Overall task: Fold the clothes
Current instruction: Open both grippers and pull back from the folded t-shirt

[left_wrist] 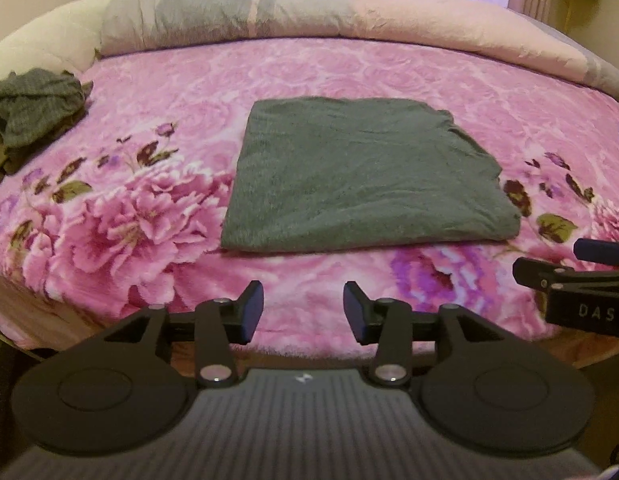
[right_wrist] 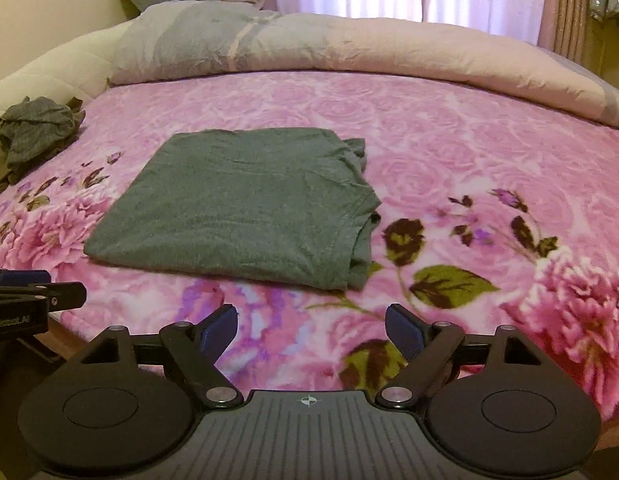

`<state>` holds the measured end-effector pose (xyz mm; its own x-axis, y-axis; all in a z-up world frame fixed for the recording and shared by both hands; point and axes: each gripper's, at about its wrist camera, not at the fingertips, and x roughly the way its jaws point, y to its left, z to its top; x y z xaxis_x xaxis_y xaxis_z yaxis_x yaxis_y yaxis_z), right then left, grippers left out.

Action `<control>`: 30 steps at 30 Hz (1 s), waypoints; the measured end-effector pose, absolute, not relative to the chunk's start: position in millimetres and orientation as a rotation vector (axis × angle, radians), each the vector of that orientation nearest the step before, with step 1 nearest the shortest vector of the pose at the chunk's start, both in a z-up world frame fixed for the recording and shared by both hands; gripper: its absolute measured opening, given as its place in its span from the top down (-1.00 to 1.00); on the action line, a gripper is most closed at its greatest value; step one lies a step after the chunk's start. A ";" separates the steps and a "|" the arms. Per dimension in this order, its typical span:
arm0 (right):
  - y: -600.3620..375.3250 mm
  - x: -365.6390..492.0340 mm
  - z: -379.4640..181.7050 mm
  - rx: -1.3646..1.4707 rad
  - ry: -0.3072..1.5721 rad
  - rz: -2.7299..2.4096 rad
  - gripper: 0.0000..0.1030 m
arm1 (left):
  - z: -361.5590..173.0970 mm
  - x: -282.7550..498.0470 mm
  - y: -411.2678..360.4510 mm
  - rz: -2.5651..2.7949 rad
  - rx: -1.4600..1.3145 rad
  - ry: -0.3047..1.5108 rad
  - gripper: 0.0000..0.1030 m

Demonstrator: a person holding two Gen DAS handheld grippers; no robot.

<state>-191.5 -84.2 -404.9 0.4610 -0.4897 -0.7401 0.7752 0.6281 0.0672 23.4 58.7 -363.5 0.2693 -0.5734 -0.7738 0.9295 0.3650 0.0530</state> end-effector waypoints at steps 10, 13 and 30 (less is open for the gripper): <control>-57.4 -210.5 -385.8 0.416 0.706 -0.809 -0.63 | -337.9 2.0 92.8 -1.085 0.542 0.676 0.19; -47.7 -217.1 -380.7 0.410 0.691 -0.809 -0.63 | -331.2 -5.6 103.8 -1.090 0.532 0.657 0.19; -33.0 -225.3 -372.5 0.399 0.673 -0.795 -0.63 | -331.7 -17.2 115.4 -1.134 0.511 0.674 0.13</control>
